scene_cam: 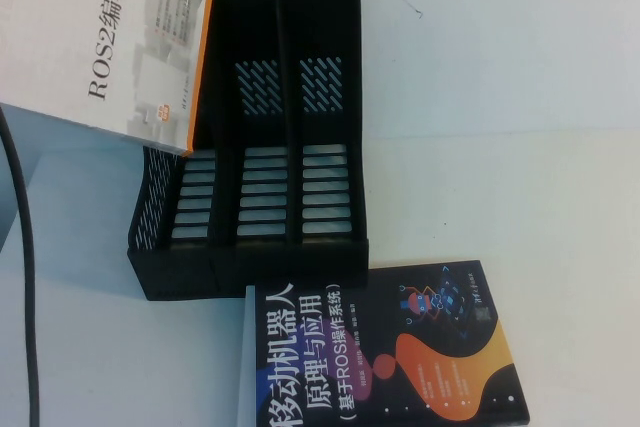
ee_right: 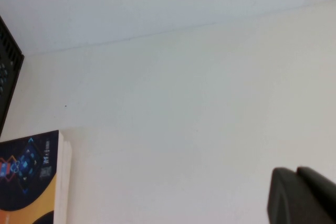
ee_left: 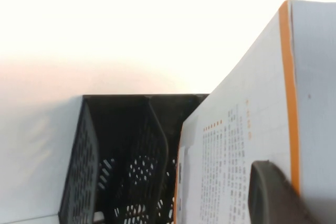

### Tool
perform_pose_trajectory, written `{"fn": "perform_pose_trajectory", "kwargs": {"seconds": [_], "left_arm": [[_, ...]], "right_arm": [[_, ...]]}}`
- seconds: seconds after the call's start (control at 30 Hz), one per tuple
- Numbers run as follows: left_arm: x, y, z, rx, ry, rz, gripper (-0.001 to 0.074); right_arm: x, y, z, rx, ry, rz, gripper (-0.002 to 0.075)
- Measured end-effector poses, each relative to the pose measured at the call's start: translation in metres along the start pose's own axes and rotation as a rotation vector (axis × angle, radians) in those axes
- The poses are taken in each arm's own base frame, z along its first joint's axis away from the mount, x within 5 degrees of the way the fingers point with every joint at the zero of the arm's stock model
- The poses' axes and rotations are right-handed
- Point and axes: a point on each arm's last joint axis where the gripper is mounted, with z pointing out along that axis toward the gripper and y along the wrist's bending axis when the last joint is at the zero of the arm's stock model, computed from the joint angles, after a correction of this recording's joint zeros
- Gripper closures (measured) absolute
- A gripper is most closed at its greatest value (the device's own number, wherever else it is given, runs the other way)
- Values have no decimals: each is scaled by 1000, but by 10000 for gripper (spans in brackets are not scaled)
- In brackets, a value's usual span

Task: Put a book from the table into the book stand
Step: Place the book on the book shelf

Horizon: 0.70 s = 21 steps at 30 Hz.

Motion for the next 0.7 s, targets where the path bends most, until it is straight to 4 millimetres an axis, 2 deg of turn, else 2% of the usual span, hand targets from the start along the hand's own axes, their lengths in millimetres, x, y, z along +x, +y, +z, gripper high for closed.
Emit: {"fn": "perform_pose_trajectory", "kwargs": {"seconds": [0.17,0.5,0.7], "left_arm": [[-2,8,8,-24,19,14,629],[-5,10,6,-71,29,-2,629],[-4,11,6,-81,35,-7,629]], "right_arm": [[0,0,0,1,0,3,727],[2,-1,0,8,13,5,727],[11,-1,8,15,53,-1,727]]}}
